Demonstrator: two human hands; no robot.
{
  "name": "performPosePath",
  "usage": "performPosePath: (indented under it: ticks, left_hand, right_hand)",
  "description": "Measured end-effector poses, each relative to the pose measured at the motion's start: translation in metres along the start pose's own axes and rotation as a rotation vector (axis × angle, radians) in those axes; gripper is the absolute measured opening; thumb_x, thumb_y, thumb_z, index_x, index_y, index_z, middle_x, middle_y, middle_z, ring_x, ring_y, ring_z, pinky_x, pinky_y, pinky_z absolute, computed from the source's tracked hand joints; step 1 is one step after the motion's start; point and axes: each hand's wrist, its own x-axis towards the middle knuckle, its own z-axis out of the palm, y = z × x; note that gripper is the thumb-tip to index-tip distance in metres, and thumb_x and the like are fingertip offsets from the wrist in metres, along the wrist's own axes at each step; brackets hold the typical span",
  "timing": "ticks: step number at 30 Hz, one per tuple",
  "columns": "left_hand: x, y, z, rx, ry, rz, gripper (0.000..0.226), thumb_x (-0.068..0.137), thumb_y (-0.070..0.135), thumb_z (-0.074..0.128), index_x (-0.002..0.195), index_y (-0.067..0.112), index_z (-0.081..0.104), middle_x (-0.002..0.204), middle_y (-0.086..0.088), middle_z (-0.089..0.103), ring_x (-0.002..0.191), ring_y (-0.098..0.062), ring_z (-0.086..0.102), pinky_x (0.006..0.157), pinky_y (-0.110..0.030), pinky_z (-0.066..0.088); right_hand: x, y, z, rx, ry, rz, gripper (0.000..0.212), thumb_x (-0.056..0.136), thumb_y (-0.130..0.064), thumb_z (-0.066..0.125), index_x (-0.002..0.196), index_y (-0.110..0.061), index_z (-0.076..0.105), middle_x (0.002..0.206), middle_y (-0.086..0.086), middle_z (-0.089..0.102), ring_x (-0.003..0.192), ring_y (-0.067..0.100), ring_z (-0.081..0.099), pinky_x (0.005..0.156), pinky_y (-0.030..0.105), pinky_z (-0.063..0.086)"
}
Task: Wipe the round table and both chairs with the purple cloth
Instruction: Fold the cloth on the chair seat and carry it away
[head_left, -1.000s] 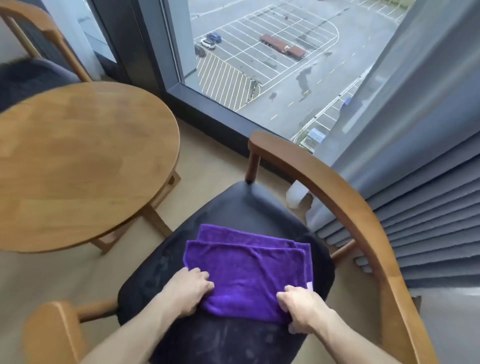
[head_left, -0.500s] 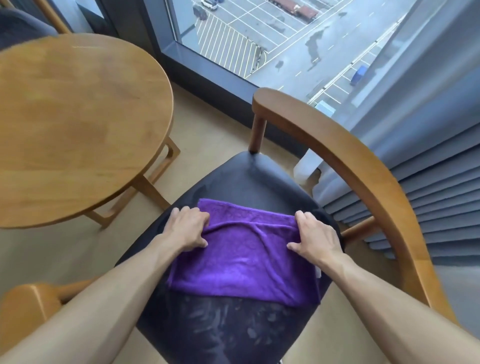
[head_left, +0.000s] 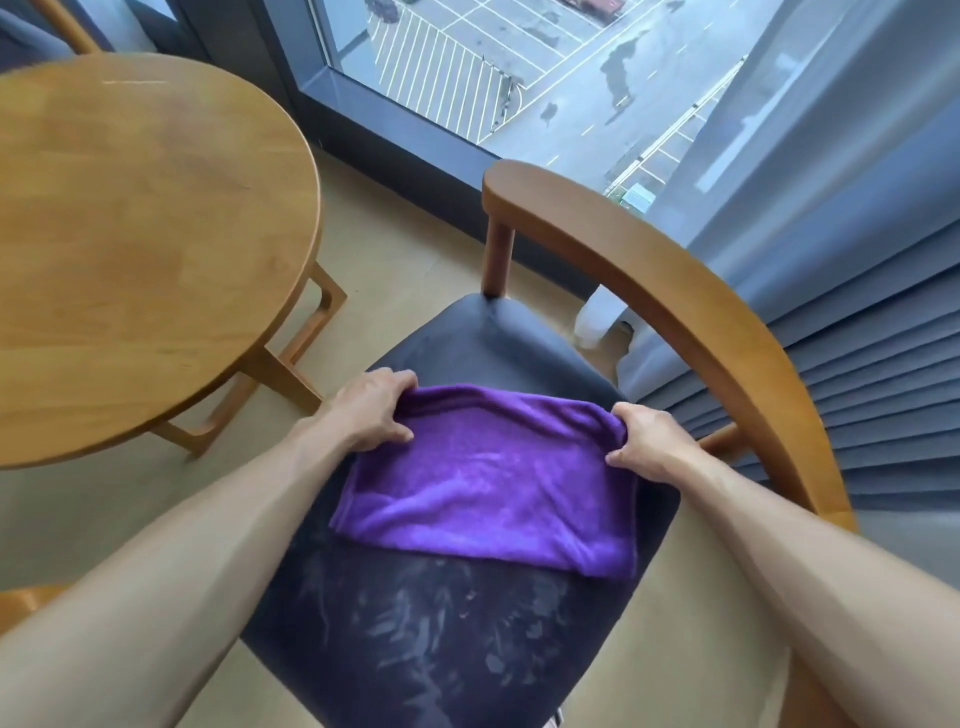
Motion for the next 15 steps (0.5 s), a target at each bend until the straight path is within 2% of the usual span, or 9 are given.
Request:
performPosePath:
  ticks: [2,4,8,10,12,15]
  left_hand:
    - [0.0,0.001,0.006,-0.032,0.021,-0.059,0.045,0.081,0.04,0.076,0.117,0.026,0.053,0.112,0.001,0.057,0.106,-0.023,0.057,0.092,-0.043,0.05]
    - [-0.003,0.002,0.013,-0.102,0.081,-0.156,0.054,0.081,0.041,0.077,0.126,0.024,0.05,0.121,-0.003,0.056,0.111,-0.025,0.056,0.096,-0.045,0.05]
    - [-0.019,0.007,0.028,-0.19,0.198,-0.466,0.071,0.082,0.042,0.078,0.136,0.012,0.042,0.132,-0.015,0.053,0.118,-0.035,0.057,0.094,-0.047,0.05]
    - [-0.028,0.01,0.036,-0.294,0.179,-0.631,0.079,0.083,0.046,0.076,0.14,0.007,0.037,0.136,-0.019,0.052,0.122,-0.039,0.055,0.094,-0.05,0.05]
    - [-0.038,0.013,0.045,-0.358,0.127,-0.743,0.087,0.082,0.051,0.075,0.143,0.005,0.034,0.139,-0.02,0.051,0.124,-0.04,0.054,0.094,-0.051,0.049]
    - [-0.055,0.02,0.058,-0.368,0.067,-0.85,0.094,0.078,0.06,0.074,0.142,0.004,0.035,0.139,-0.02,0.052,0.123,-0.04,0.055,0.093,-0.049,0.049]
  right_hand:
    - [0.001,-0.001,0.005,0.012,0.002,0.045,0.031,0.075,-0.029,0.077,0.08,-0.021,0.048,0.09,0.003,0.061,0.087,0.024,0.057,0.066,0.031,0.04]
    - [-0.001,-0.002,0.012,0.052,0.035,0.088,0.032,0.074,-0.031,0.078,0.086,-0.022,0.049,0.095,0.003,0.062,0.088,0.024,0.057,0.067,0.031,0.04]
    - [-0.015,-0.004,0.022,0.244,0.147,0.235,0.043,0.078,-0.035,0.077,0.11,-0.018,0.052,0.11,0.008,0.064,0.104,0.03,0.061,0.083,0.037,0.051]
    - [-0.029,-0.006,0.029,0.284,0.215,0.309,0.052,0.08,-0.033,0.077,0.119,-0.013,0.049,0.122,0.012,0.062,0.113,0.034,0.059,0.09,0.039,0.049]
    - [-0.046,-0.006,0.043,0.346,0.208,0.427,0.066,0.078,-0.035,0.079,0.128,-0.008,0.044,0.129,0.017,0.058,0.116,0.037,0.058,0.093,0.042,0.049]
    - [-0.07,-0.005,0.068,0.58,0.088,0.705,0.081,0.069,-0.044,0.085,0.127,-0.003,0.046,0.125,0.018,0.058,0.105,0.039,0.062,0.082,0.048,0.058]
